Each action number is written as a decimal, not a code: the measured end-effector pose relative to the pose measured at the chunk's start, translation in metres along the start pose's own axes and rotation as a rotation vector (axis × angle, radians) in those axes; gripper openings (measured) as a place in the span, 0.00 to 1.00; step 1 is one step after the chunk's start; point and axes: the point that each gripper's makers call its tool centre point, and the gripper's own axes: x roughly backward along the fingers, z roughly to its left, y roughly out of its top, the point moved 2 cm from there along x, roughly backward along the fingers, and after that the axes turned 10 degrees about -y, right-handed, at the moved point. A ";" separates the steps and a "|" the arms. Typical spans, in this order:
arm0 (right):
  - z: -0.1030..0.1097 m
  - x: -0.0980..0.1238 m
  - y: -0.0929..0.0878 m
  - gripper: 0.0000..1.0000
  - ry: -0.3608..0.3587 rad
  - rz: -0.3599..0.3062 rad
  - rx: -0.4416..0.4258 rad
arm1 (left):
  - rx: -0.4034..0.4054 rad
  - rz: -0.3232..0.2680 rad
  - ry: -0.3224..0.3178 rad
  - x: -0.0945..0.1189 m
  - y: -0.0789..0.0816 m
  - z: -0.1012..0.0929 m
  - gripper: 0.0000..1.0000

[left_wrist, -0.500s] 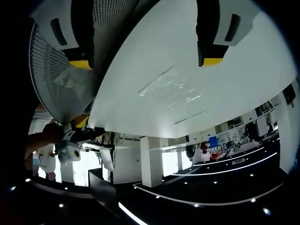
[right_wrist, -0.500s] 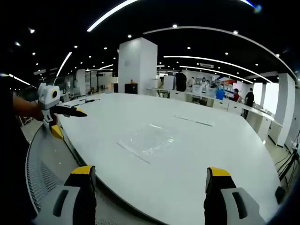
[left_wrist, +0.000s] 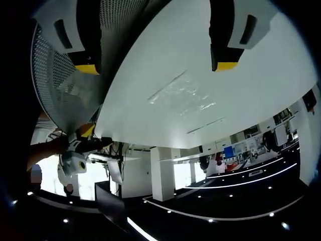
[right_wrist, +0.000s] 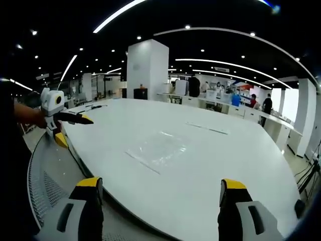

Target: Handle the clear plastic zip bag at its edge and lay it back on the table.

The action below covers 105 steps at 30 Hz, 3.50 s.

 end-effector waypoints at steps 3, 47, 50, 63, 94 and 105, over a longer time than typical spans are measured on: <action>0.000 0.000 -0.001 0.97 0.000 0.001 0.001 | 0.000 0.001 0.000 0.000 0.000 0.000 0.89; -0.001 -0.002 0.000 0.98 0.007 0.016 -0.002 | 0.010 -0.005 -0.018 -0.002 0.007 -0.003 0.95; -0.001 -0.002 0.000 0.98 0.007 0.020 -0.002 | -0.002 -0.001 -0.015 -0.002 0.009 0.000 0.96; -0.003 -0.003 -0.001 0.97 0.001 0.029 0.003 | -0.026 -0.032 0.024 -0.003 0.020 0.024 0.99; -0.005 -0.008 -0.008 0.93 -0.012 0.069 0.037 | -0.301 0.212 -0.125 -0.054 0.009 0.054 0.66; -0.007 -0.008 -0.010 0.91 -0.022 0.078 0.053 | -0.408 0.299 -0.198 -0.074 -0.002 0.065 0.53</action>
